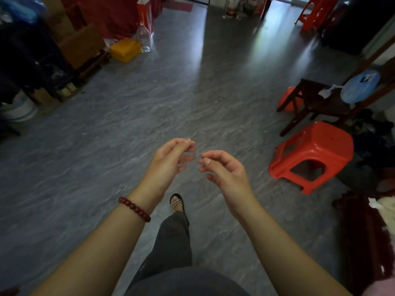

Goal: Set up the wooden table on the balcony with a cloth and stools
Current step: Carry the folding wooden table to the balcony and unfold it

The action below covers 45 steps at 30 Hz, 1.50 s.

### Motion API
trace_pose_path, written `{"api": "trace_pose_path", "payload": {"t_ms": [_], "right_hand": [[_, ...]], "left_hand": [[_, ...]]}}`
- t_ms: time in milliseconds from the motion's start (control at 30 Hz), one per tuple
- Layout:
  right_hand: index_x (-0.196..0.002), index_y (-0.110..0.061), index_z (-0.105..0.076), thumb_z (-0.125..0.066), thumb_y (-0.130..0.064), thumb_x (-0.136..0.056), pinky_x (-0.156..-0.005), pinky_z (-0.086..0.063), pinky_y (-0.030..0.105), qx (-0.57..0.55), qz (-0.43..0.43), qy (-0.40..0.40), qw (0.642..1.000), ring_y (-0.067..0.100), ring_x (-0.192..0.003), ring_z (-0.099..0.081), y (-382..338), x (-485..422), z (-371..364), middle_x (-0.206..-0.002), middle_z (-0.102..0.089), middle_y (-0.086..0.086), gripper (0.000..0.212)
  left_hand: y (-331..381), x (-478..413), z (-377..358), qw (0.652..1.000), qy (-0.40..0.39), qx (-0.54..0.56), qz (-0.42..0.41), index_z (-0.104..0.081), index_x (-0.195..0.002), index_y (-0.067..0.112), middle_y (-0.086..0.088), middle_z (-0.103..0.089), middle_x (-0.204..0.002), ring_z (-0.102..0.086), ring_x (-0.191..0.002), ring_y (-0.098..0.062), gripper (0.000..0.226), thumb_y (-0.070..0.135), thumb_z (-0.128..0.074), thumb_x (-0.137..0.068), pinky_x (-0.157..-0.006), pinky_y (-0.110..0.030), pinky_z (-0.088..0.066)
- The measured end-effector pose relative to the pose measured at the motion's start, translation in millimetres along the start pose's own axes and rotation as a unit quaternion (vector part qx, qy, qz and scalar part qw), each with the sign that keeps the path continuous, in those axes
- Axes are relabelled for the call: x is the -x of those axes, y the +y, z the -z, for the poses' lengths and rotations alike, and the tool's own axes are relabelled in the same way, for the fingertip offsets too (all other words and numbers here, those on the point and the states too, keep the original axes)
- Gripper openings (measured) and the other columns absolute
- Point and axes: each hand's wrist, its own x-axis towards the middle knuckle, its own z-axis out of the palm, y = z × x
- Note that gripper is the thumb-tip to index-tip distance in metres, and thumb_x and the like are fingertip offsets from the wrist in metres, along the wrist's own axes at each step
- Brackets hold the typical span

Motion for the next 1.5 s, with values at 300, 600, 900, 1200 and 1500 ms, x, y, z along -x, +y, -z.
{"api": "trace_pose_path", "payload": {"t_ms": [300,600,900,1200,1500], "right_hand": [[-0.079,-0.021,-0.063,-0.057,-0.002,-0.088,-0.064,-0.041,0.016,0.000,0.013,-0.014,1.000,0.003,-0.064,-0.058,-56.0,-209.0,-24.8,-0.073,-0.065,-0.006,0.022],[-0.081,-0.019,-0.063,-0.055,-0.002,-0.089,-0.065,-0.040,0.018,-0.033,-0.021,-0.033,0.999,0.003,-0.064,-0.057,-81.5,-350.1,-60.6,-0.075,-0.063,-0.001,0.020],[-0.082,-0.021,-0.066,-0.055,-0.005,-0.089,-0.069,-0.043,0.021,-0.017,-0.048,-0.081,0.995,0.008,-0.072,-0.060,-88.2,-515.5,-87.8,-0.076,-0.066,-0.002,0.020],[-0.078,-0.025,-0.065,-0.056,-0.007,-0.090,-0.066,-0.043,0.019,0.010,-0.054,-0.132,0.990,0.005,-0.070,-0.061,-131.4,-706.8,-112.2,-0.073,-0.068,-0.008,0.023],[-0.073,-0.024,-0.068,-0.058,-0.005,-0.088,-0.067,-0.043,0.021,0.022,-0.064,-0.143,0.987,0.004,-0.065,-0.061,-148.7,-836.9,-155.9,-0.072,-0.068,-0.009,0.026]], "left_hand": [[76.7,-193.0,7.3,0.999,0.013,0.036,-0.017,-0.062,-0.083,0.025,0.010,-0.064,-0.085,-0.058,-0.078,-0.007,0.018,0.026,-0.047,-0.094,-0.074,-0.024,-0.040],[116.3,-314.9,43.0,0.998,0.055,0.023,-0.005,-0.061,-0.083,0.024,0.010,-0.065,-0.084,-0.058,-0.080,-0.009,0.019,0.023,-0.047,-0.095,-0.075,-0.025,-0.041],[142.5,-465.9,74.7,0.994,0.106,0.019,0.007,-0.064,-0.087,0.025,0.009,-0.067,-0.088,-0.062,-0.084,-0.009,0.017,0.027,-0.049,-0.094,-0.077,-0.025,-0.044],[209.1,-637.5,79.8,0.994,0.112,-0.011,0.008,-0.063,-0.090,0.021,0.011,-0.068,-0.085,-0.064,-0.085,-0.007,0.016,0.027,-0.049,-0.095,-0.083,-0.027,-0.045],[245.0,-749.8,134.4,0.984,0.177,0.020,0.028,-0.064,-0.092,0.023,0.007,-0.066,-0.094,-0.062,-0.085,-0.008,0.016,0.027,-0.048,-0.095,-0.084,-0.027,-0.045]]}}
